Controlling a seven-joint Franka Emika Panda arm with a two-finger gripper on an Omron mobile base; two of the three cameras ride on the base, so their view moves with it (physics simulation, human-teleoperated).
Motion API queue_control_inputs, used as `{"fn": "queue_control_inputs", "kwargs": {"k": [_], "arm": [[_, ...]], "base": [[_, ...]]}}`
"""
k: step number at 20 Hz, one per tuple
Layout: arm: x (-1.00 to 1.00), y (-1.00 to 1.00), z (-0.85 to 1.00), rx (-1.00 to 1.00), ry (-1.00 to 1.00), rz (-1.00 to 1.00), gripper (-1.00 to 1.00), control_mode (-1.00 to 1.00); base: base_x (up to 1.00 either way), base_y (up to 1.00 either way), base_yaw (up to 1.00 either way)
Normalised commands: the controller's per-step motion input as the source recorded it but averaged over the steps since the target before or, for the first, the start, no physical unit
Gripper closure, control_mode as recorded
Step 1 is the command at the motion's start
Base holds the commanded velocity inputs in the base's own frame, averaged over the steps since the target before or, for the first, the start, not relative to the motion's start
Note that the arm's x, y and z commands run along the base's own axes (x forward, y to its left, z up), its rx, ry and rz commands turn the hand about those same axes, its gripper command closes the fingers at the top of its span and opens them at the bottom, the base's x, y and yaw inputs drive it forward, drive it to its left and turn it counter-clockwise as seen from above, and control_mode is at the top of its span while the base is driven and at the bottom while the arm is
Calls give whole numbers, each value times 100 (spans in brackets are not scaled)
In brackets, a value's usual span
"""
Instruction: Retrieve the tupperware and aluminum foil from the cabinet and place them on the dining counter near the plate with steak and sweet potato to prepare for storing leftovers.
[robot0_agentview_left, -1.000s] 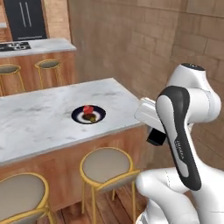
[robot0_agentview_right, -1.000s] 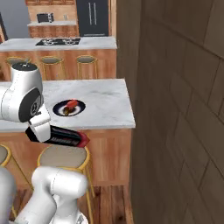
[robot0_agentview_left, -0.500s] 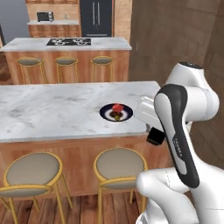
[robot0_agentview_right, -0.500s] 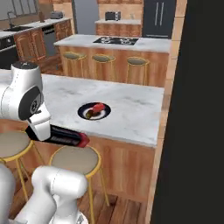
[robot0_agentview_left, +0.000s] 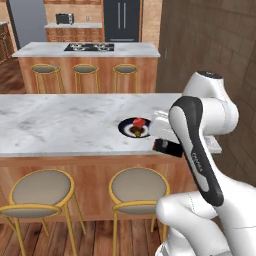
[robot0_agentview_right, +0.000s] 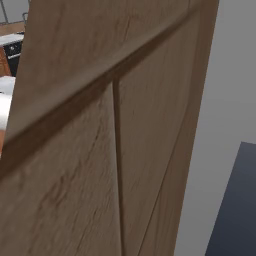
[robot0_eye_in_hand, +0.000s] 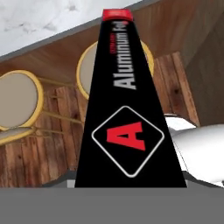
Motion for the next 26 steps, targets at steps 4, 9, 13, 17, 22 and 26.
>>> {"fn": "queue_control_inputs", "kwargs": {"k": [4,9,13,17,22,26], "arm": [[21,-15,0,-22,-17,9,100,-100],[27,-58,0,-12,-8,1,100,-100],[64,-82,-2,-1,0,0,100,-100],[72,-68,-8,0,5,0,100,-100],[67,-56,-18,0,3,0,100,-100],[58,-39,-26,0,0,0,100,-100]], "base": [[0,0,0],[0,0,0],[0,0,0],[0,0,0],[0,0,0],[0,0,0]]}}
